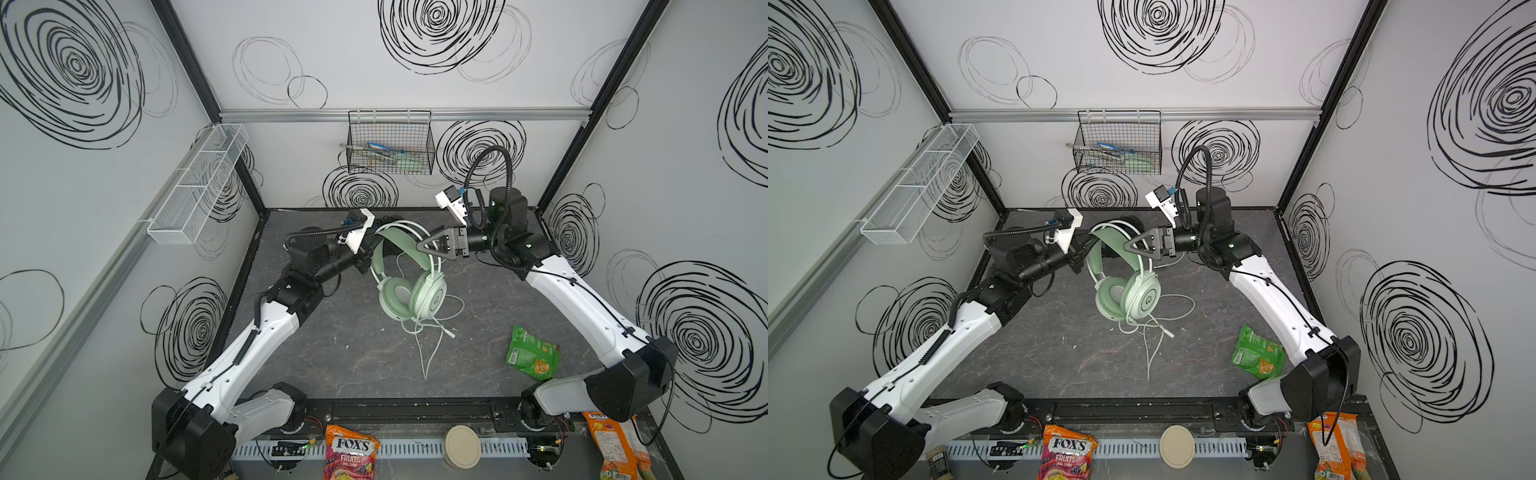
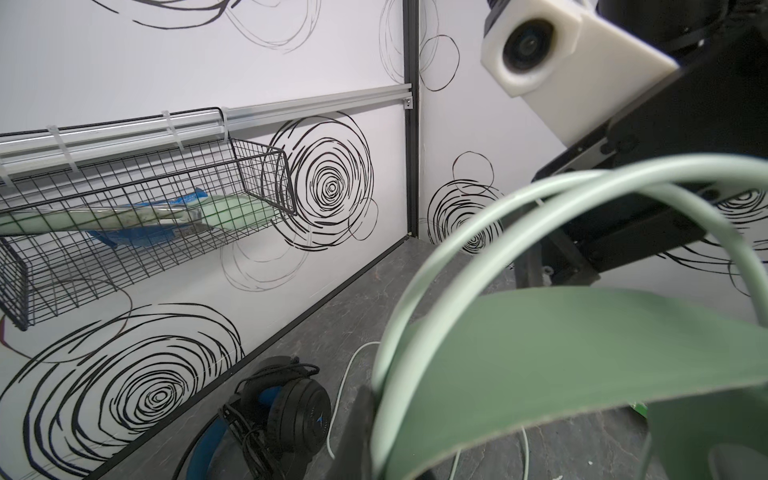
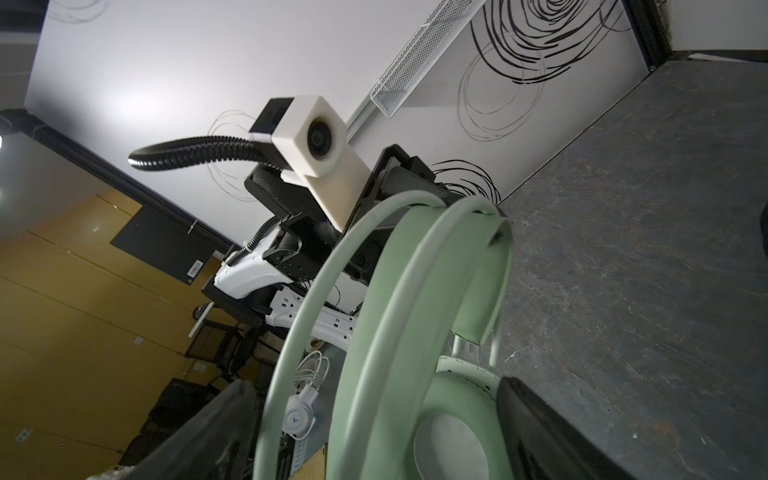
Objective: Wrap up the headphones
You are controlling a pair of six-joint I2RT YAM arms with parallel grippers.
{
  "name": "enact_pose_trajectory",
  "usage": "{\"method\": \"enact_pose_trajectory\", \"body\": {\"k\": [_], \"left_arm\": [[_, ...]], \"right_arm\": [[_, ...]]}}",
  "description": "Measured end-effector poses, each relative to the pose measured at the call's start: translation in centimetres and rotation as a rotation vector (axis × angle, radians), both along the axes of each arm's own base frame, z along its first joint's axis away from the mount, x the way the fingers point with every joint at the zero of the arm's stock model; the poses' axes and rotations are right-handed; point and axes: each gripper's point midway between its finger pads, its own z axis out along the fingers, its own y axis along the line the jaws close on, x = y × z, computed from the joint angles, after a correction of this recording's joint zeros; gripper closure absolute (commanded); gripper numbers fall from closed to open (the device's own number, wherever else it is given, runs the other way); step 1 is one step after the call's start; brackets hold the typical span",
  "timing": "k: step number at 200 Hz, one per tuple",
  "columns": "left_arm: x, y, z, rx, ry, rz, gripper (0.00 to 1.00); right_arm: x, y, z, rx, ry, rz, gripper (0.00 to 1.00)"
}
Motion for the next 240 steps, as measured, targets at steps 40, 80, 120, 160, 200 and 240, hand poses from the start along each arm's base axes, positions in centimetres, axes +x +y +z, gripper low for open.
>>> {"method": "enact_pose_trajectory", "body": {"k": [40,80,120,160,200,240], "left_arm": [[1.3,-0.4,-0.8,-0.007,0.014,0.012,0.93],[2.3,-1.2,-0.7,-0.025,0.016,0.024,0.39],[3.2,-1.0,-0.6,-0.06,0.054,0.088,0.04],[4.0,1.8,-1.2,-0.194,0.251,0.19,0.04],[4.2,4.7,0.2,-0.342,0.5,0.284,0.04],[4.4,3.5,4.4,-0.414,0.606,0.233,0.04]], "right_arm": [[0.1,-0.1,-0.8,0.011,0.033,0.011,0.6],[0.2,-0.5,-0.4,0.029,0.024,0.022,1.0],[2.3,-1.1,-1.2,-0.005,-0.055,-0.079,1.0],[5.1,0.0,-3.9,-0.259,-0.342,-0.29,1.0],[3.7,2.7,-9.8,-0.6,-0.739,-0.302,1.0],[4.3,-0.4,-16.3,-0.907,-0.992,-0.329,1.0]]}}
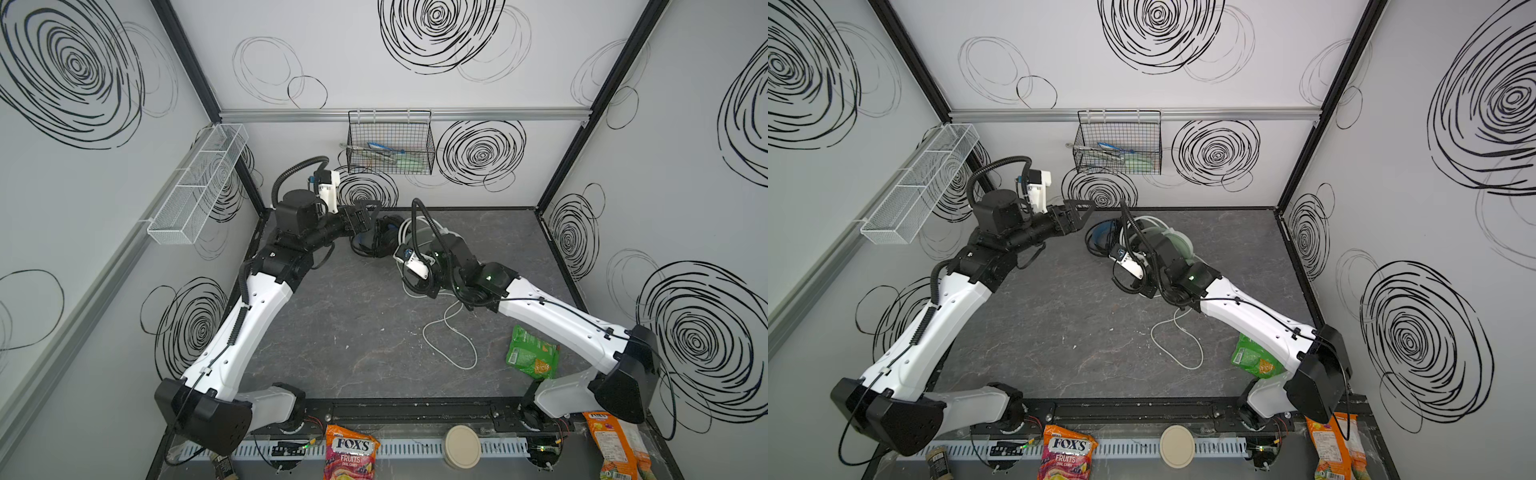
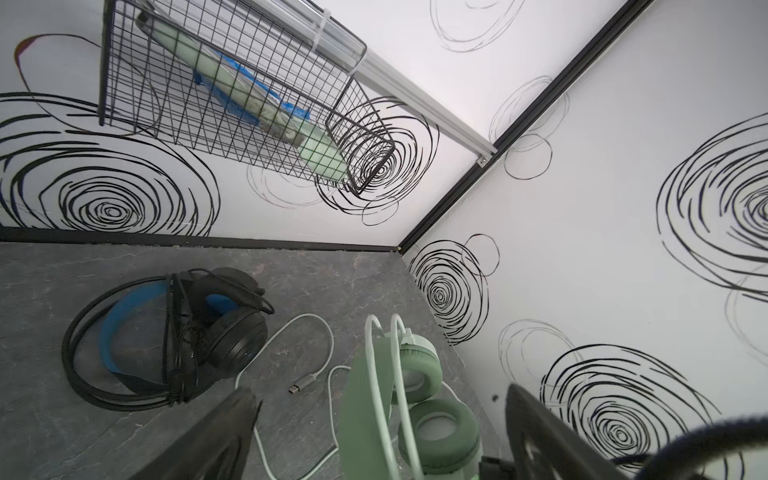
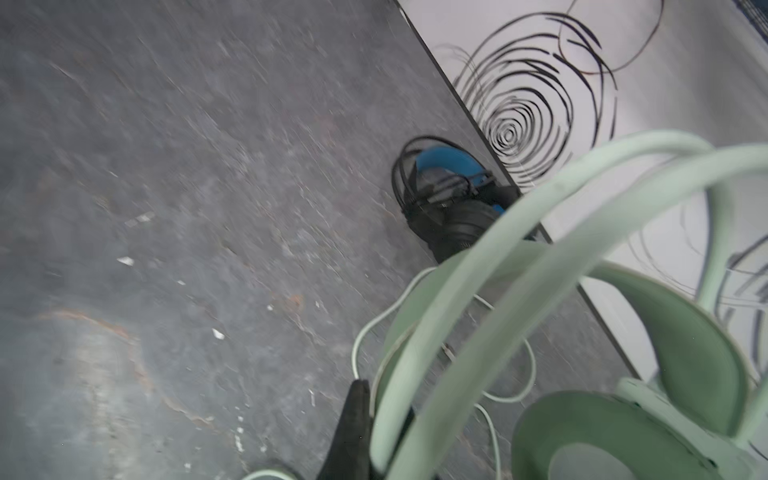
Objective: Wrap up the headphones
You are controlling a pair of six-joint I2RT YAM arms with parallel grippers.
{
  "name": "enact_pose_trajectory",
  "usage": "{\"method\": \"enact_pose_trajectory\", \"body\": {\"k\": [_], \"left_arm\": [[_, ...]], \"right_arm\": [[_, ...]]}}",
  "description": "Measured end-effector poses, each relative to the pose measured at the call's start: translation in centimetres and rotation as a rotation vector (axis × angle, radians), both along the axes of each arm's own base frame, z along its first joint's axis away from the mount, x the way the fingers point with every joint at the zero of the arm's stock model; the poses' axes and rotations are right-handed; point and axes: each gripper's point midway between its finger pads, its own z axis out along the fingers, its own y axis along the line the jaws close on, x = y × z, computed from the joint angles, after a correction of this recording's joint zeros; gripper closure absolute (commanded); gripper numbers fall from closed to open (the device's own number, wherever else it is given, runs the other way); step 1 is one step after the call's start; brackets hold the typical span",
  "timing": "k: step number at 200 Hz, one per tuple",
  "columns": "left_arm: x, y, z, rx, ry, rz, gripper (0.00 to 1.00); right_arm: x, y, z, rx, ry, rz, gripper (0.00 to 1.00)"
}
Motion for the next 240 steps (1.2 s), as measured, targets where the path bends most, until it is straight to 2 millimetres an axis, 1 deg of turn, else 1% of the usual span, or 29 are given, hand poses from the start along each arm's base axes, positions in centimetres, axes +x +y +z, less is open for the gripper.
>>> {"method": "enact_pose_trajectory", "body": {"k": [11,24,39,60,76,87,106,119,146,156,169,176,192,204,223,232,240], "left_arm": [[0.0,-0.8,-0.4,0.013,0.034,-0.018,0.04],[-0.1,-2.1,-1.8,0.04,0.086,-0.05,0.04],[-0.3,-3.4,-4.8,0.092,0.172,-0.085,0.04],[-0.5,-5.2,-9.0,0.181,0.279,-0.132,0.04],[-1.0,-6.4,-11.5,0.239,0.334,-0.166,0.04],[-1.4,-6.9,-12.7,0.271,0.356,-0.188,0.04],[-1.9,-7.4,-13.4,0.31,0.364,-0.212,0.04],[-2.0,-7.3,-13.4,0.329,0.358,-0.212,0.04],[-1.6,-7.2,-13.2,0.379,0.314,-0.187,0.04],[-1.2,-7.2,-13.6,0.407,0.289,-0.164,0.04],[-0.9,-7.2,-14.6,0.431,0.265,-0.136,0.0],[-0.7,-7.1,-15.3,0.444,0.257,-0.117,0.04],[-0.5,-6.7,-16.6,0.466,0.245,-0.079,0.23],[-0.3,-6.5,-17.0,0.472,0.231,-0.054,0.3],[-0.2,-6.5,-16.8,0.464,0.203,-0.031,0.49],[-0.1,-6.6,-16.4,0.46,0.184,-0.027,0.59],[-0.1,-6.7,-15.9,0.443,0.173,-0.019,0.65]], "right_arm": [[-0.2,-0.9,-1.1,-0.079,-0.072,-0.003,1.0],[-0.5,-1.3,-1.6,-0.148,-0.152,0.012,1.0],[-0.8,-1.4,-1.6,-0.204,-0.239,0.038,1.0],[-0.7,-1.1,-1.1,-0.25,-0.324,0.058,1.0],[-0.6,-0.9,-0.7,-0.271,-0.372,0.064,1.0],[-0.6,-0.9,-0.7,-0.286,-0.389,0.069,1.0],[-0.8,-0.8,-1.0,-0.304,-0.402,0.081,1.0],[-1.0,-0.7,-1.2,-0.312,-0.405,0.091,1.0],[-1.4,-0.3,-1.0,-0.315,-0.42,0.103,1.0],[-1.5,-0.1,-0.9,-0.316,-0.427,0.11,1.0],[-1.8,0.2,-0.9,-0.319,-0.434,0.119,1.0],[-1.9,0.2,-1.0,-0.33,-0.436,0.12,1.0],[-1.9,0.2,-1.9,-0.363,-0.425,0.119,1.0],[-1.9,0.3,-2.4,-0.381,-0.423,0.118,1.0],[-2.0,0.4,-2.6,-0.392,-0.424,0.116,1.0],[-2.0,0.3,-2.5,-0.393,-0.428,0.112,1.0],[-2.0,0.4,-2.4,-0.391,-0.433,0.108,1.0]]}}
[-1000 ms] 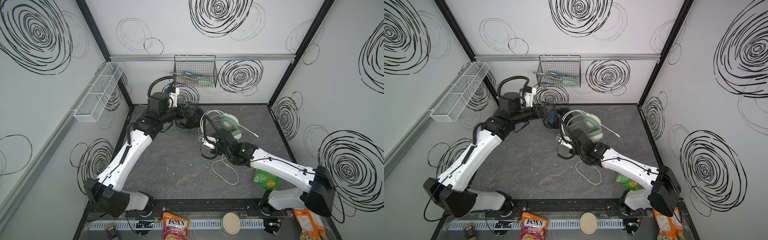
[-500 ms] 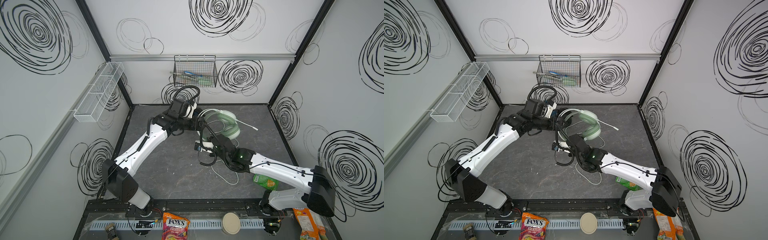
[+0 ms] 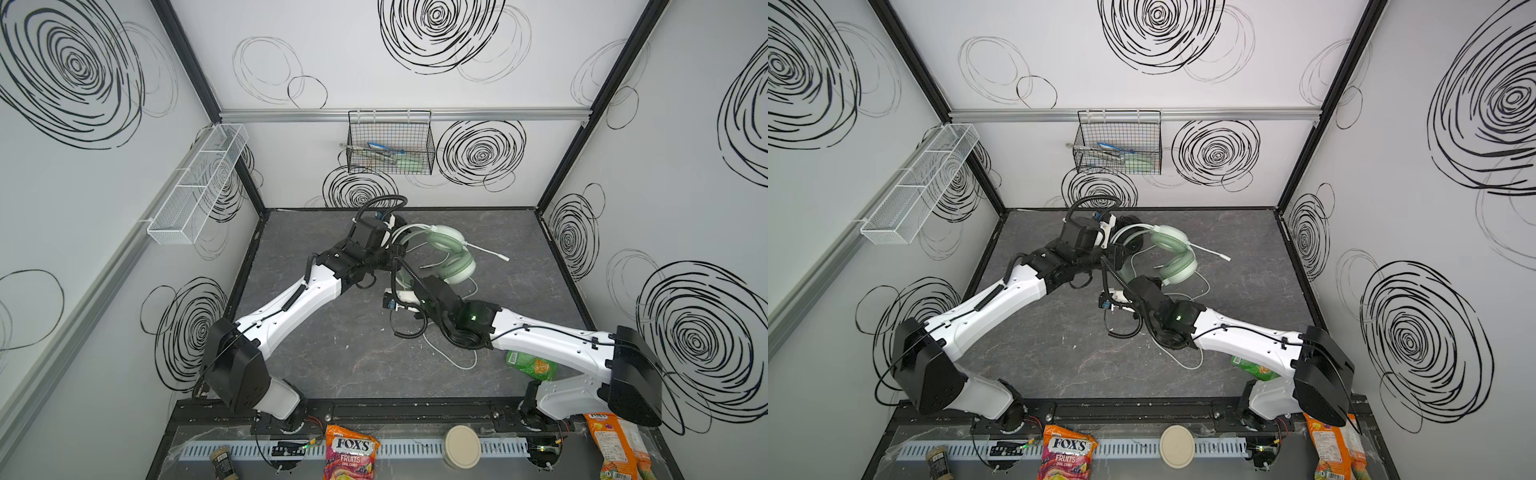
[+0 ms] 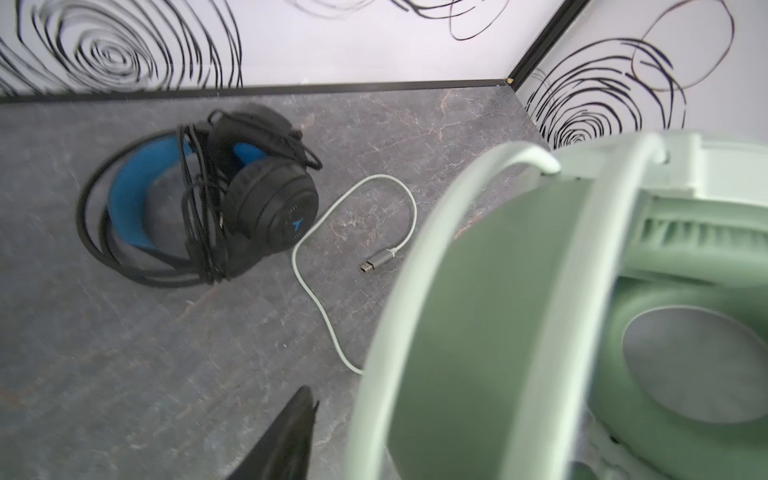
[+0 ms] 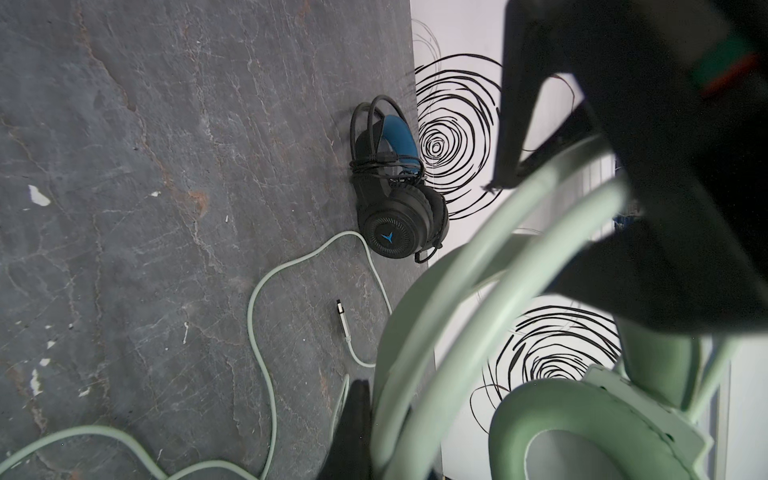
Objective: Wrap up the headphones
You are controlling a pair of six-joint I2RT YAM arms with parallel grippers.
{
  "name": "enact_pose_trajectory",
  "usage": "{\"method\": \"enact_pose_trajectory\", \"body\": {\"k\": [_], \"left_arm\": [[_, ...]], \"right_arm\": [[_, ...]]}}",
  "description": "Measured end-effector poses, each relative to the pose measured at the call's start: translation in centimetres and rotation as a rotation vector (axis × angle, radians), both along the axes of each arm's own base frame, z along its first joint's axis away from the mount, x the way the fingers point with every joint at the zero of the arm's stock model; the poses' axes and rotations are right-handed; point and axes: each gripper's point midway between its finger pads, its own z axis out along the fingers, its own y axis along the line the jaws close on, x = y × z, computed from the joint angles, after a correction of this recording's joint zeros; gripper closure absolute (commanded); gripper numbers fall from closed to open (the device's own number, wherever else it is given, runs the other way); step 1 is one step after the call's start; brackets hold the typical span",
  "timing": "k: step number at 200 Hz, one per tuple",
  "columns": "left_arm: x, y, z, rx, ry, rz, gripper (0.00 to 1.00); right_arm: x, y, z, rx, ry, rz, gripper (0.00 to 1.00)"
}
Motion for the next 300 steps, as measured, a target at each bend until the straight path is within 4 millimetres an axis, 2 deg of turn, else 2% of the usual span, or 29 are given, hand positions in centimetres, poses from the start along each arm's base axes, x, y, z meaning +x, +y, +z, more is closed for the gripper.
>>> {"method": "enact_pose_trajectory", "body": {"k": [16,37,45,49,59,71,104,123,138,151,161,182,194,212,240,269,300], "left_arm": [[0.0,-0.1,0.9,-0.021,-0.026,-0.003,0.76],[0.2,0.2,2.3,-0.061,-0.058,0.018,0.94],[0.4,0.7,2.4,-0.063,-0.065,0.03,0.96],[0.5,1.0,2.5,-0.066,-0.069,0.038,1.0],[0.8,2.0,2.3,-0.06,-0.072,0.056,1.0],[1.1,3.3,1.8,-0.053,-0.066,0.084,1.0],[2.0,6.2,0.4,-0.032,-0.039,0.154,1.0],[2.6,7.6,0.3,-0.028,-0.038,0.18,1.0],[3.1,8.7,0.5,-0.038,-0.035,0.195,1.0],[3.5,9.5,1.1,-0.061,-0.036,0.199,1.0],[3.9,10.1,1.8,-0.083,-0.041,0.2,1.0],[4.3,11.0,3.7,-0.135,-0.066,0.194,1.0],[4.0,11.2,4.9,-0.176,-0.083,0.192,1.0],[3.0,10.8,7.4,-0.255,-0.112,0.174,1.0],[1.7,9.9,10.6,-0.391,-0.136,0.131,1.0],[0.9,9.3,12.1,-0.485,-0.117,0.101,1.0],[0.0,8.6,12.5,-0.539,-0.076,0.067,1.0]], "right_arm": [[0.1,0.2,0.5,0.014,-0.013,0.0,0.89],[0.0,0.7,1.2,0.034,-0.03,0.005,0.58],[0.0,0.9,1.6,0.047,-0.035,0.005,0.47],[-0.1,1.0,1.8,0.056,-0.037,0.002,0.41],[-0.2,1.1,2.4,0.073,-0.044,0.002,0.26],[-0.3,1.1,3.3,0.111,-0.046,-0.011,0.17],[-1.1,-0.1,6.6,0.262,-0.033,-0.041,0.1],[-1.9,-1.5,9.1,0.389,0.003,-0.068,0.04],[-2.4,-3.0,11.5,0.529,0.057,-0.087,0.03],[-1.9,-5.2,13.5,0.665,0.111,-0.12,0.03],[-1.0,-7.9,15.0,0.785,0.138,-0.17,0.03],[0.4,-13.2,16.4,0.985,0.179,-0.245,0.04],[0.9,-15.2,15.9,1.062,0.218,-0.271,0.05],[1.0,-15.9,14.9,1.151,0.305,-0.249,0.05],[0.6,-14.0,12.3,1.168,0.464,-0.174,0.05],[0.5,-12.9,9.3,1.154,0.554,-0.141,0.04],[1.7,-11.8,9.0,1.169,0.584,-0.091,0.01]]}}
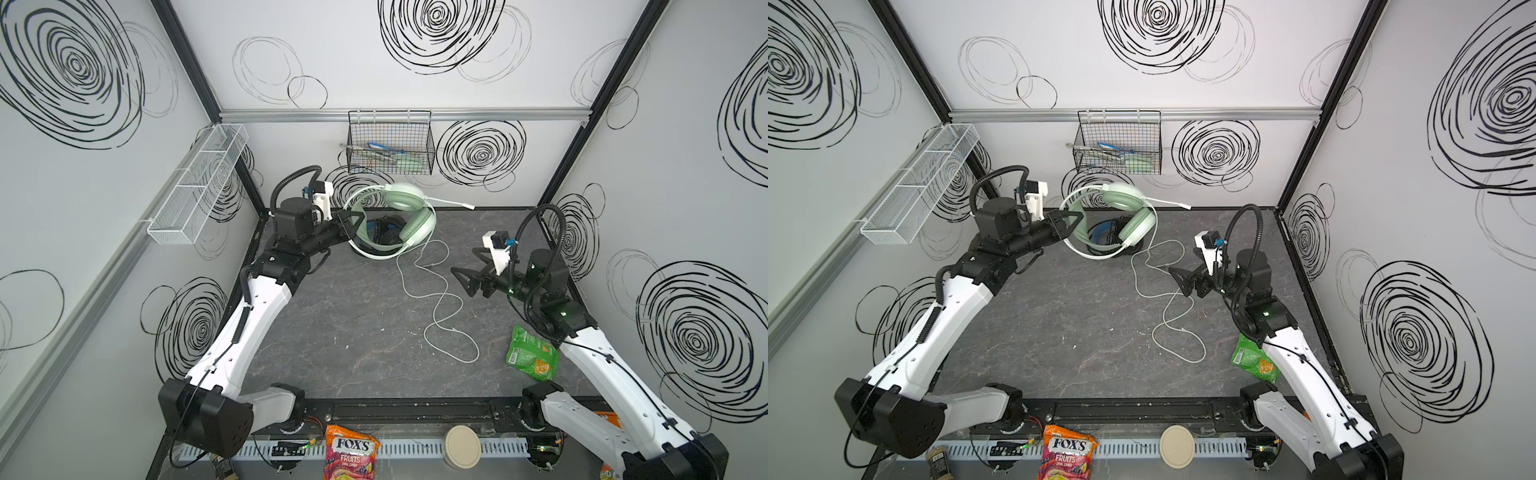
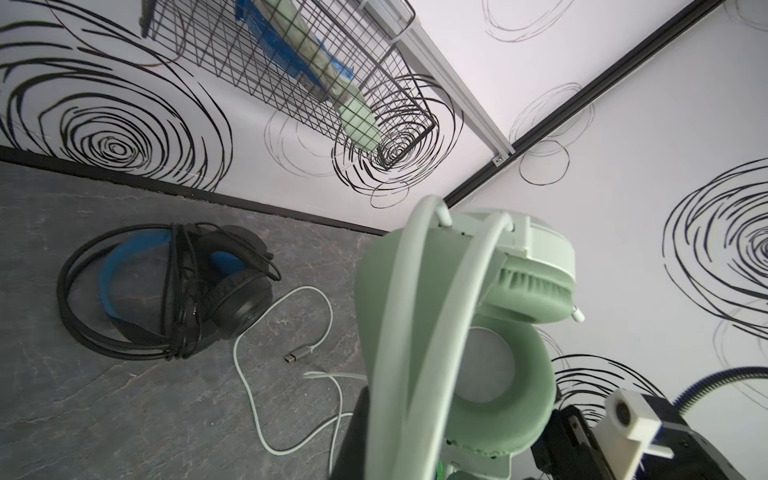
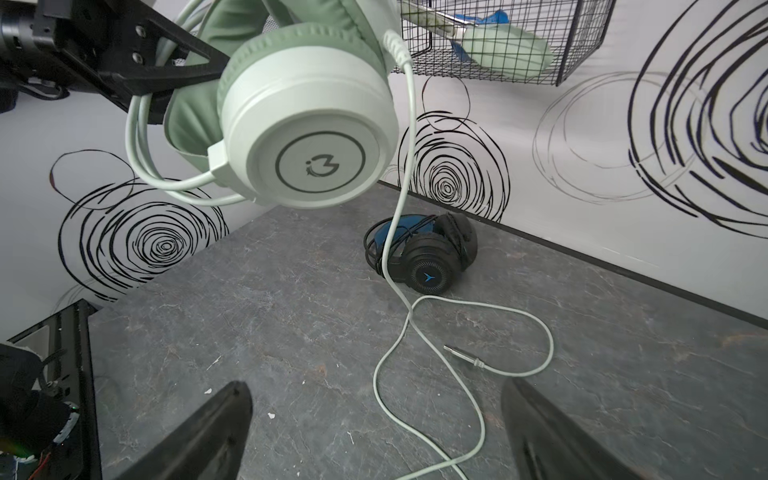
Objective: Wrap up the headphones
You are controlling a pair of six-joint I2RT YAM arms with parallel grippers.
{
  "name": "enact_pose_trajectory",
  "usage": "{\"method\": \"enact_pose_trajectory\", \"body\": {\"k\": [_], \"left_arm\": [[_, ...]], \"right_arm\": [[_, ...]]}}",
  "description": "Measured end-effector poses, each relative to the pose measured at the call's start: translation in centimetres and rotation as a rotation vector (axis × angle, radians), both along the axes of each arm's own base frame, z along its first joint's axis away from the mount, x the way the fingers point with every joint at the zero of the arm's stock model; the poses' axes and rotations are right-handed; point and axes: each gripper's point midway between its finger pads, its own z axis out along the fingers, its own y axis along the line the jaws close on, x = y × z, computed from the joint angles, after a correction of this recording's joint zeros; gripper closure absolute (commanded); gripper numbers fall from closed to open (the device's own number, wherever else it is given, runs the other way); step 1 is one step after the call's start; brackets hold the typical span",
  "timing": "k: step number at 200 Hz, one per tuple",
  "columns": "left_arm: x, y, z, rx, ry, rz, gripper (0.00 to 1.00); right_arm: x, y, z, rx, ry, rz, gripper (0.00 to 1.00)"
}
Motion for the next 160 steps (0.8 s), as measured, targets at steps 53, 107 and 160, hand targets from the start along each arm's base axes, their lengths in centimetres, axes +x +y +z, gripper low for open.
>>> {"method": "enact_pose_trajectory", "body": {"k": [53,107,160], "left_arm": [[-1.5,-1.7,1.9,-0.035,-0.018,-0.099,1.0],[-3.3,-3.9,4.0,-0.069,-0.048,-0.208,1.0],[-4.4,-5.0,4.4,-0.1,-0.04,-0.273,1.0]], "right_arm": [[1.1,2.8,0.0,0.045,-0.021,0.098,0.02],[1.2,3.7,1.4,0.079,-0.07,0.116,0.04],[1.9,4.0,2.3,0.116,-0.1,0.111,0.11]]}}
